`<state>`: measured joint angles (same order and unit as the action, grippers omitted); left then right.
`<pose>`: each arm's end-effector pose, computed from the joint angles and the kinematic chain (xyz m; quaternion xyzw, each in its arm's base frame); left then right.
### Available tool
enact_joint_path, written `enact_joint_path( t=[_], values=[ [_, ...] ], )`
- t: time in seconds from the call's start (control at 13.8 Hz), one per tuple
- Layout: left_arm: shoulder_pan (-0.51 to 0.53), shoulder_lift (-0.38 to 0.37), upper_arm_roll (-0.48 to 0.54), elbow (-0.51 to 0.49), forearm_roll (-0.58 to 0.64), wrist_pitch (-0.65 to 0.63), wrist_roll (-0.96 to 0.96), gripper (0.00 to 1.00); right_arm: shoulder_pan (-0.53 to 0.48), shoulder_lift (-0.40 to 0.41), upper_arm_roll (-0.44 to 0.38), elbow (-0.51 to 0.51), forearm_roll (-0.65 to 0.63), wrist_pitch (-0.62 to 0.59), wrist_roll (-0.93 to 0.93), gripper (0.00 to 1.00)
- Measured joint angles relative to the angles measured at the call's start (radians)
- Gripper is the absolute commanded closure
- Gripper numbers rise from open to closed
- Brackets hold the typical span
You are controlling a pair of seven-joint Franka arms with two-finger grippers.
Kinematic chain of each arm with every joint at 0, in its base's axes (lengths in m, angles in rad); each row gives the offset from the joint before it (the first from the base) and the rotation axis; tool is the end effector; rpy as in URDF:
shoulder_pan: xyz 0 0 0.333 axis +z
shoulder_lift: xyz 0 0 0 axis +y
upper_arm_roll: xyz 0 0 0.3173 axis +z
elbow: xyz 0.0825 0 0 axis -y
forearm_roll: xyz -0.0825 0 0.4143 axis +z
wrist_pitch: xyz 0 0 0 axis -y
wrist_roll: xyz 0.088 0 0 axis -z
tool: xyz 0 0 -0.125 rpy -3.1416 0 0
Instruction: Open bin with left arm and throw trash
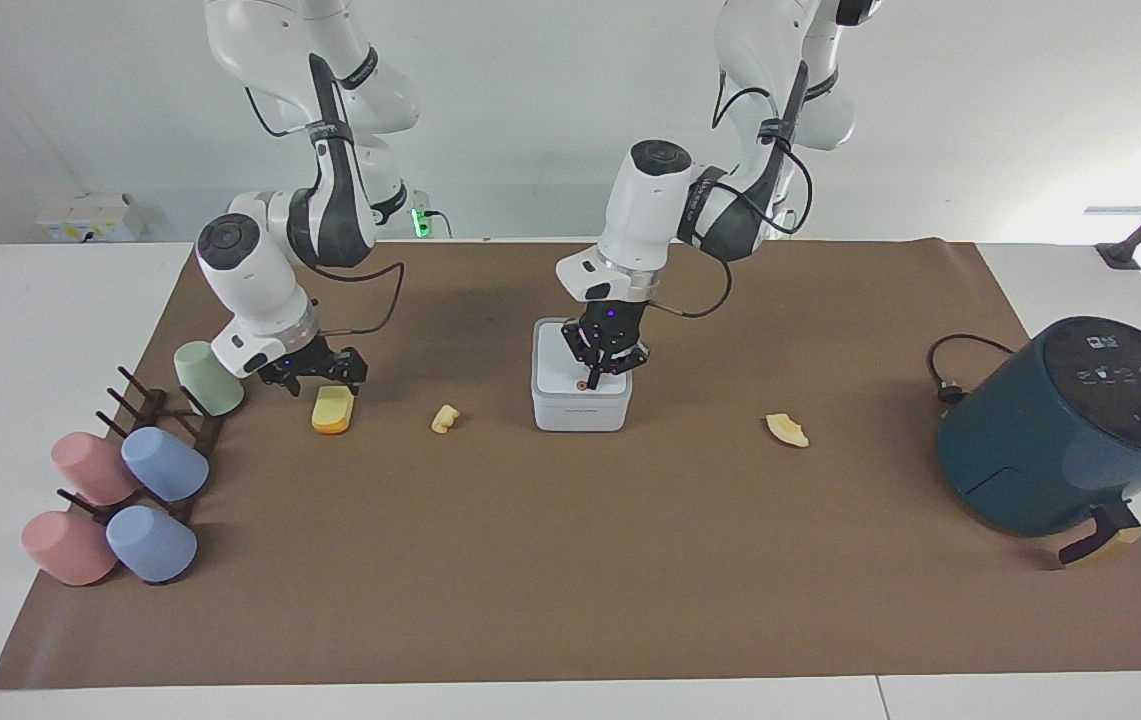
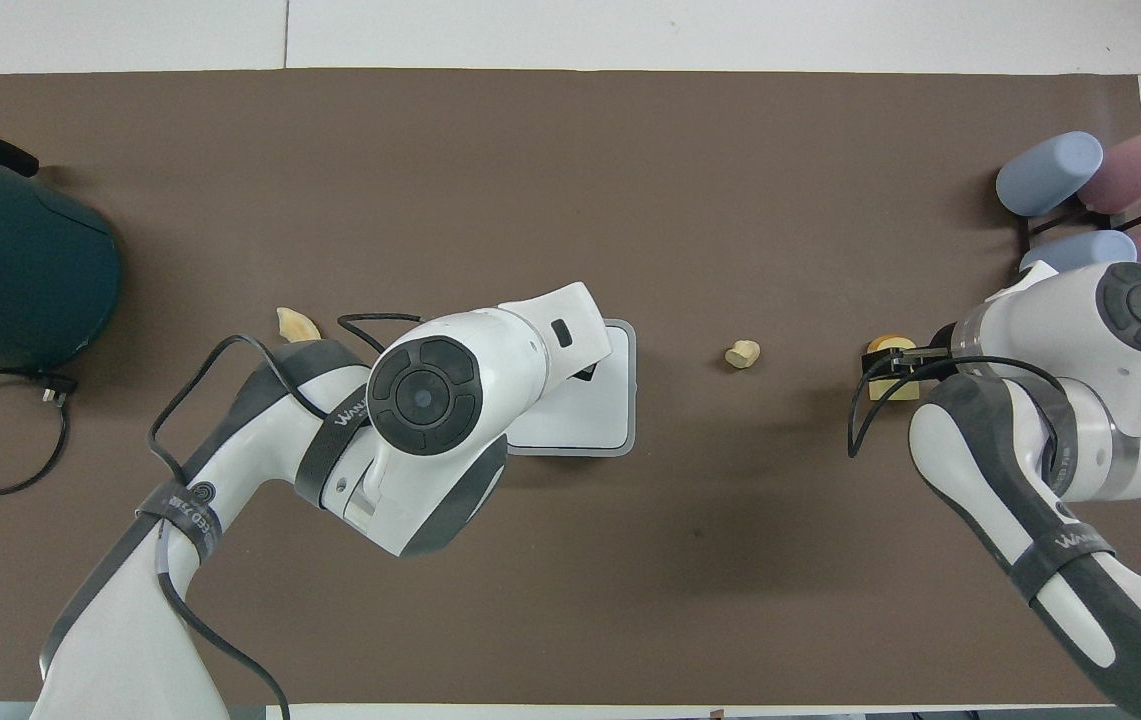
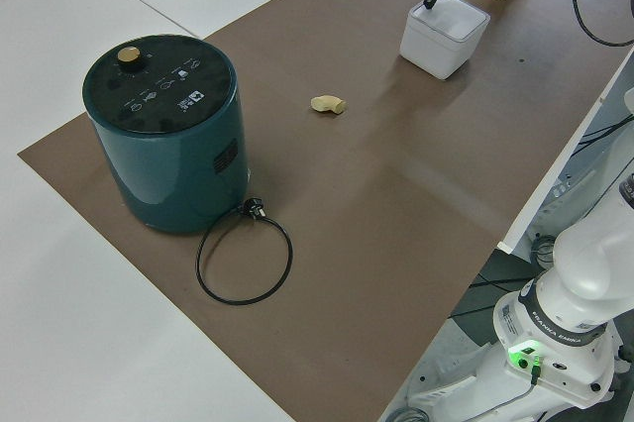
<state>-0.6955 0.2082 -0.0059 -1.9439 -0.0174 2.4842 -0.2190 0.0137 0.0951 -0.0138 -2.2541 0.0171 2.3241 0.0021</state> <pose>0.5056 -0.4270 0.3784 0.9591 -0.2297 0.1450 0.0797 0.5500 0.0004 0.2817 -0.9999 0.0070 0.0125 0.0055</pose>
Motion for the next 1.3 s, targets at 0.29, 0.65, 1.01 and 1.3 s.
enact_joint_path(
  t=[0.29,0.65,1.01,1.3],
  values=[
    [-0.002,-0.018,0.003,0.002,0.0,-0.067,0.0,1.0,0.0,0.069,0.001,-0.011,0.0,0.089,-0.04,0.09],
    [0.032,-0.147,0.025,-0.001,0.0,-0.38,0.0,1.0,0.001,0.083,0.001,0.024,-0.001,0.03,-0.072,1.0],
    [0.22,-0.252,0.034,-0.007,0.001,-0.575,0.011,0.0,0.008,0.083,0.007,0.114,0.001,-0.108,-0.071,1.0],
    [0.381,-0.296,0.037,-0.009,0.001,-0.616,0.06,0.0,0.139,0.074,0.014,0.37,0.006,-0.383,0.132,1.0]
  ],
)
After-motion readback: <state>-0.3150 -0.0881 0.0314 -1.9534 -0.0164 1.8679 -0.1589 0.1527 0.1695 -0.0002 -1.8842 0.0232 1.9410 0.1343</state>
